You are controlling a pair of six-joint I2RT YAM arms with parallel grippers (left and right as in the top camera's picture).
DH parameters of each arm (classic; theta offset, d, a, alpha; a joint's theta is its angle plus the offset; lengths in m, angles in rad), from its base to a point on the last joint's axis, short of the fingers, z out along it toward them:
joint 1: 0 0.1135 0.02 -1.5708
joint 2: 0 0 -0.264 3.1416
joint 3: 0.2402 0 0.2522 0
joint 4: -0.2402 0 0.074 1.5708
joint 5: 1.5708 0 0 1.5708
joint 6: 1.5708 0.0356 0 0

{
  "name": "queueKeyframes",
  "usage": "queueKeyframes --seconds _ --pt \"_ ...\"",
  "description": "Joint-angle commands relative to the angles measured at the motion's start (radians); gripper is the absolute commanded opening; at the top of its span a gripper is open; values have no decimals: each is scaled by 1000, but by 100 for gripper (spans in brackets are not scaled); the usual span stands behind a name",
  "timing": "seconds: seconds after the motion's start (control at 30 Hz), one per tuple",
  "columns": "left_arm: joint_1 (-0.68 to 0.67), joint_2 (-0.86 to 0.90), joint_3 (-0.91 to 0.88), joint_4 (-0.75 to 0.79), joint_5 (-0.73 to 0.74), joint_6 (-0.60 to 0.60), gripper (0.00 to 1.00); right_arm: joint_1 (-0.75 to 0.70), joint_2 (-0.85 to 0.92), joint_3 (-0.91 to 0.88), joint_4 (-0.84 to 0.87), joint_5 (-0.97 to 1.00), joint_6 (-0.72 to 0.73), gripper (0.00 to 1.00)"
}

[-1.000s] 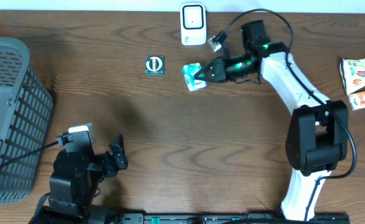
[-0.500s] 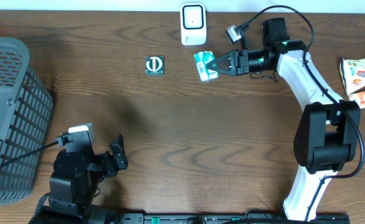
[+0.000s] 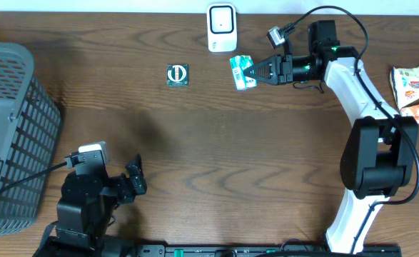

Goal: Scan the item barcode
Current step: 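Hold the teal tissue pack right of the scanner and rotate it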

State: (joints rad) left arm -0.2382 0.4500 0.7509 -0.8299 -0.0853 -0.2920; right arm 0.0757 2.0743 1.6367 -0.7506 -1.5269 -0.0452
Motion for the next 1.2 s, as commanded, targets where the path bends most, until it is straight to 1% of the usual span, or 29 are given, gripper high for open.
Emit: queueKeyframes --seconds 0.0,0.97,1.17 --pt "0 -2 -1 2 -13 -5 98 -3 -13 -3 -1 -35 -24 1" --pt "0 -1 -1 2 -13 -5 98 22 -13 -3 -1 -23 -24 1" --pt "0 -2 -1 2 -13 -5 98 40 -13 -3 -1 10 -23 1"
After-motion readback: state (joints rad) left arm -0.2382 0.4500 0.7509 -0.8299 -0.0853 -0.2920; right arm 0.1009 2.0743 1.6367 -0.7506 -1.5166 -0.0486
